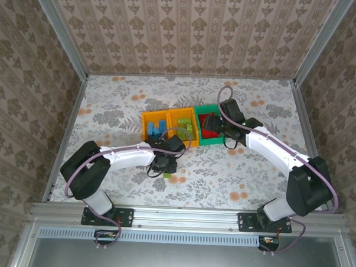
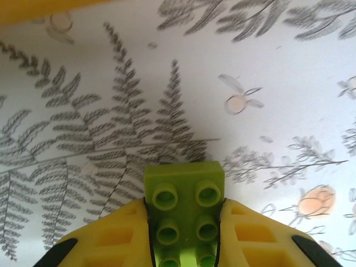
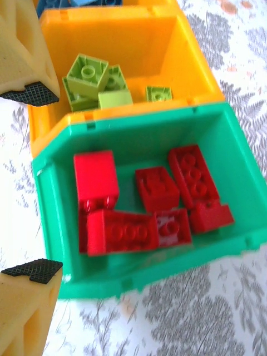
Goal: Sort the legos into containers by color
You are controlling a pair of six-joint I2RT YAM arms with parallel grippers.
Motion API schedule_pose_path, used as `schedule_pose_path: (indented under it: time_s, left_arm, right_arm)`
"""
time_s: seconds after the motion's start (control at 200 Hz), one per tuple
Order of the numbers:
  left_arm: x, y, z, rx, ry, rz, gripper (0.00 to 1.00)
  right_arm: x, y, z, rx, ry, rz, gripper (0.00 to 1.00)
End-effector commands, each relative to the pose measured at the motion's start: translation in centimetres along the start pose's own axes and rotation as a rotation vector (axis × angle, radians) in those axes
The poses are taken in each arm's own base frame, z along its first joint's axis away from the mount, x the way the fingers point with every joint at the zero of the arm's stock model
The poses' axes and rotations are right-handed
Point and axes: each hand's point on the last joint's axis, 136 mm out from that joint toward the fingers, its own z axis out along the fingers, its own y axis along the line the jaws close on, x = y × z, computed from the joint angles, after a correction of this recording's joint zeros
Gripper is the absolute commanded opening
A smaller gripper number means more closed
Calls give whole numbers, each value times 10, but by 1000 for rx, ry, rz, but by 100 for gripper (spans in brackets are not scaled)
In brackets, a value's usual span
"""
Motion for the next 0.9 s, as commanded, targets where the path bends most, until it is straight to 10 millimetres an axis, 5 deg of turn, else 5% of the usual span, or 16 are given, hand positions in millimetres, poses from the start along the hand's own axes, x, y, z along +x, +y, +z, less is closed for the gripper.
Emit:
schedule_pose_path:
  time_s: [0.0,0.395,0.675,0.895]
  left_arm:
    - [-23,-22,-13,40,-53,56,21]
    - [-97,-61,-46,125,-174,110,22]
    - [-162,-51,-56,150,-244,64,23]
    - [-199,-38,-45,157,-241,34,24]
  right_arm:
    - [0,-16,-8,23,-27,10,77]
    - [14,-38,-14,47,-28,39,77]
    - [24,-47,-14,66,-16,44,77]
    - [40,-56,-9,73,5,46,77]
